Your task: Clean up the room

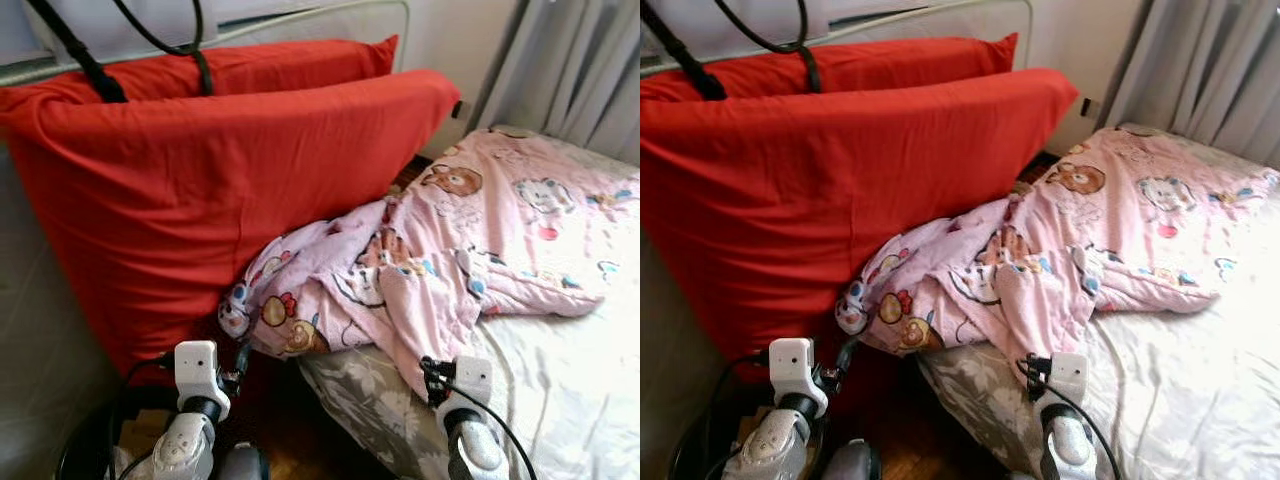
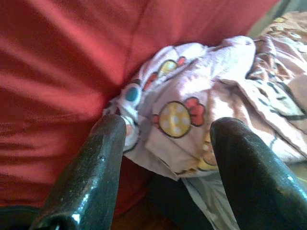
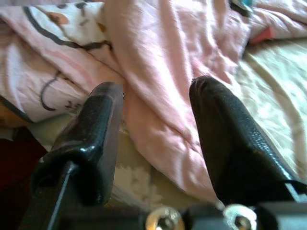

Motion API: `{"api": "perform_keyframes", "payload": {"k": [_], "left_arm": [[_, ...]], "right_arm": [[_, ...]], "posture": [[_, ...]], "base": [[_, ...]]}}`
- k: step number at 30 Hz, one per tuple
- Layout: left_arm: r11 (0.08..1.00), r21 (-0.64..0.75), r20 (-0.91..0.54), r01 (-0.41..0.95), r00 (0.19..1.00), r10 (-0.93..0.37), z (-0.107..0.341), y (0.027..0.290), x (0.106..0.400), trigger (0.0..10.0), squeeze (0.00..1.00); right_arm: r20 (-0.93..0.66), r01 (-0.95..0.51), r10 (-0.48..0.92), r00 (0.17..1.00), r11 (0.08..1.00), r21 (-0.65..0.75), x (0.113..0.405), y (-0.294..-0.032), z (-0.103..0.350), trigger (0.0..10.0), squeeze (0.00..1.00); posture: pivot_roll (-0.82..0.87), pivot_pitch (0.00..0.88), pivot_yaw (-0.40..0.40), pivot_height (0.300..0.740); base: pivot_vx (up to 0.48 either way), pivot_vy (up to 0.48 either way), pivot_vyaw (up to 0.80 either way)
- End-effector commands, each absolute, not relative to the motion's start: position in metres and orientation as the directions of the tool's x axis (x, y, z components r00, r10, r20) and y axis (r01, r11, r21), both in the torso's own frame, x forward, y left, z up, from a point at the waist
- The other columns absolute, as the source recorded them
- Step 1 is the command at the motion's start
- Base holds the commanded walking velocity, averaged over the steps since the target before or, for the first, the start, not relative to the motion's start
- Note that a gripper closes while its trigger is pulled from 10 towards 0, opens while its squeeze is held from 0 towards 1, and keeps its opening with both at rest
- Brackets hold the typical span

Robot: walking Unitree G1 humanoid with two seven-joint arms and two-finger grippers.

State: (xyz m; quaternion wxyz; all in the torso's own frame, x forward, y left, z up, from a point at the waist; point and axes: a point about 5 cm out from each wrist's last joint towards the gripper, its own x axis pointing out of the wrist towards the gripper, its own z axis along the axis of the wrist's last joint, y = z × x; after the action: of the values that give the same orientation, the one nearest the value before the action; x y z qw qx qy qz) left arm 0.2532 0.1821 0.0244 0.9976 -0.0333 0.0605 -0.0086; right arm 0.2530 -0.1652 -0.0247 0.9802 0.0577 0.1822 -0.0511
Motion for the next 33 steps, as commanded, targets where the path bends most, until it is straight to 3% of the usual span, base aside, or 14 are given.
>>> {"api": "perform_keyframes", "payload": {"k": [1,11,17,26,27,33], "left_arm": [[0.998,-0.060,-0.123,0.025,0.992,-0.033,0.025,0.180,0.253,10.0,0.00],[0.998,-0.059,-0.122,0.022,0.992,-0.029,0.026,0.182,0.252,10.0,0.00],[0.998,-0.059,-0.123,0.023,0.992,-0.030,0.026,0.181,0.252,10.0,0.00],[0.997,-0.062,-0.129,0.035,0.991,-0.042,0.026,0.181,0.251,10.0,0.00],[0.997,-0.061,-0.129,0.039,0.990,-0.047,0.027,0.181,0.251,10.0,0.00],[0.997,-0.053,-0.129,0.057,0.990,-0.063,0.029,0.182,0.253,10.0,0.00]], "right_arm": [[-0.371,0.122,-0.079,0.925,0.988,0.094,0.255,-0.165,-0.024,10.0,0.00],[-0.395,0.153,-0.099,0.913,0.982,0.109,0.254,-0.164,-0.027,10.0,0.00],[-0.408,0.159,-0.100,0.907,0.981,0.113,0.253,-0.165,-0.028,10.0,0.00],[-0.489,0.126,-0.085,0.868,0.991,0.052,0.249,-0.168,-0.036,10.0,0.00],[-0.505,0.128,-0.088,0.859,0.991,0.045,0.249,-0.171,-0.037,10.0,1.00],[-0.552,0.181,-0.124,0.825,0.982,0.051,0.255,-0.181,-0.036,10.0,1.00]], "posture": [[0.01,0.019,-0.032,0.626],[0.01,0.019,-0.031,0.626],[0.01,0.019,-0.030,0.626],[0.02,0.041,-0.024,0.626],[0.02,0.054,-0.020,0.626],[0.04,0.084,-0.010,0.626]], "base": [[0.390,0.000,0.00],[0.398,0.000,0.00],[0.000,0.000,-0.57],[0.000,0.000,0.00],[0.000,0.000,0.00],[0.000,0.000,0.00]]}}
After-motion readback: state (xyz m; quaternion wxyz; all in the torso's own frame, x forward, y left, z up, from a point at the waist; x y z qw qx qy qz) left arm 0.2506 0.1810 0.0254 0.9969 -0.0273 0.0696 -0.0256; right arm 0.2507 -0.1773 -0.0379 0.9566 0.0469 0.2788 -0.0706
